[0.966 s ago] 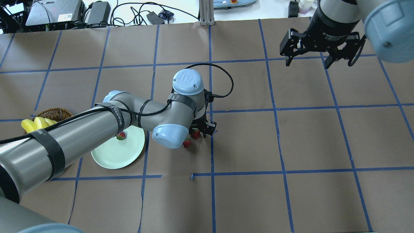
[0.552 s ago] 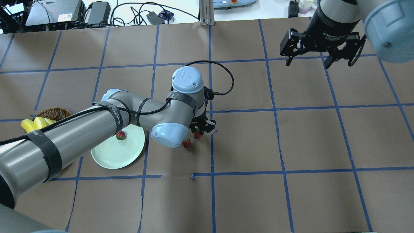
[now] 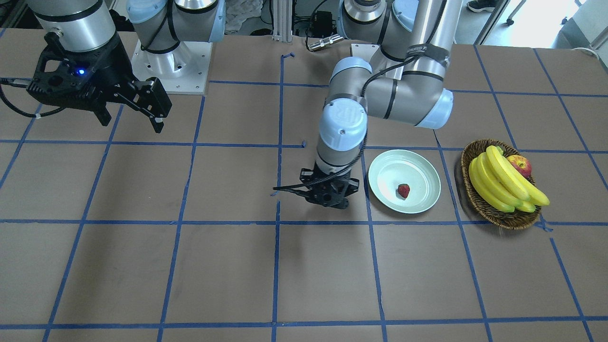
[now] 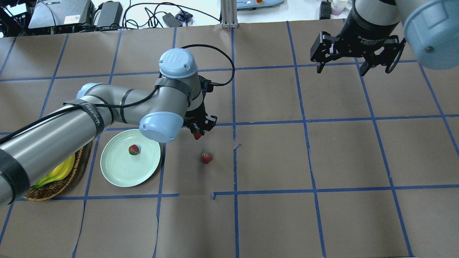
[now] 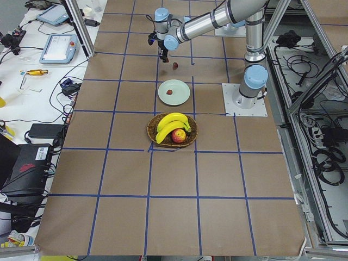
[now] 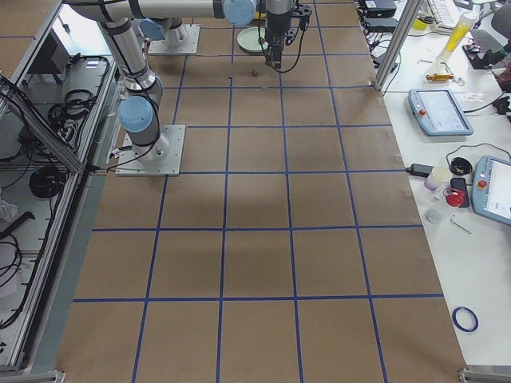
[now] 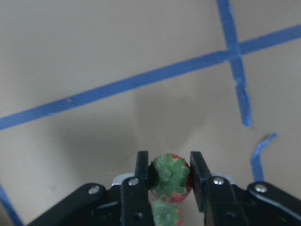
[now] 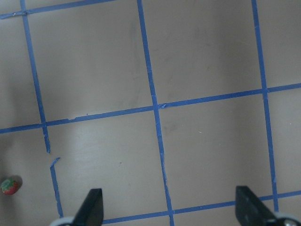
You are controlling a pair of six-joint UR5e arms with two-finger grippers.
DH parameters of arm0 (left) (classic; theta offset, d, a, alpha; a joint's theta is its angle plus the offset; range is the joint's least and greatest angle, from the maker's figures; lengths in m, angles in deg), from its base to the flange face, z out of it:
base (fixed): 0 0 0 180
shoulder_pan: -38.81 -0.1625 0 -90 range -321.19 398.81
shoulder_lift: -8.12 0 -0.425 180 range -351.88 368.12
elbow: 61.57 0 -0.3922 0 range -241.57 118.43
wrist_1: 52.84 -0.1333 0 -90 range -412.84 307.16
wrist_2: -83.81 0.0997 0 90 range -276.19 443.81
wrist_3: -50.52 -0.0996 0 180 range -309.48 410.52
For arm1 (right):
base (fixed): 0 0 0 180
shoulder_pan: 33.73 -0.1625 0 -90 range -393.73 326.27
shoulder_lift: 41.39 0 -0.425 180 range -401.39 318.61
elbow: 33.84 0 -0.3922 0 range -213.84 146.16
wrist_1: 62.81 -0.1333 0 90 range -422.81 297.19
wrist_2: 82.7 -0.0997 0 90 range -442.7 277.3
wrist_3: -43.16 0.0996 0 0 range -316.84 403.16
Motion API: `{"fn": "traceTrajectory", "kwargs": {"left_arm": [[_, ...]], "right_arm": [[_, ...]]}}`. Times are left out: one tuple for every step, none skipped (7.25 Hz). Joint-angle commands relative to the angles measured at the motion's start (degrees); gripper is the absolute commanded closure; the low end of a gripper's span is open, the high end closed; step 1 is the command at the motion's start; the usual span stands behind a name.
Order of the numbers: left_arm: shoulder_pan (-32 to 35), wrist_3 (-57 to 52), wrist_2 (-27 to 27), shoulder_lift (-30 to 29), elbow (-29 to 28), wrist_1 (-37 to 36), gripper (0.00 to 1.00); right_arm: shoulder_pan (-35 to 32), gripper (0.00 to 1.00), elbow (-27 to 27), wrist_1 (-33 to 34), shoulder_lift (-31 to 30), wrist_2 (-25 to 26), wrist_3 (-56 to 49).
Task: Collect all strawberries into plate
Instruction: 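Lower the strawberry onto the plate and open the left gripper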
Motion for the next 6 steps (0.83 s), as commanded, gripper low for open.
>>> {"fn": "traceTrajectory", "kwargs": {"left_arm": [[-11.03,-9.57,0.96,5.11,3.99,9.23,0.91],[-14.38,-11.09,3.15,6.18,8.2,9.16,0.89],[-16.94,-10.5,5.08,6.71,11.2,8.55,0.86],[-16.62,-9.19,4.23,6.46,12.18,8.37,0.21],[-15.48,-4.65,1.7,6.63,11.85,8.28,0.08],[-11.99,1.66,0.89,6.8,11.06,5.67,0.07]], "right_arm": [[0.0,0.0,0.0,0.0,-0.02,-0.02,0.0],[0.0,0.0,0.0,0.0,0.07,0.06,0.0],[0.0,0.0,0.0,0.0,0.07,-0.02,0.0],[0.0,0.0,0.0,0.0,0.07,-0.02,0.0],[0.0,0.0,0.0,0.0,-0.02,-0.02,0.0],[0.0,0.0,0.0,0.0,0.07,-0.02,0.0]]}}
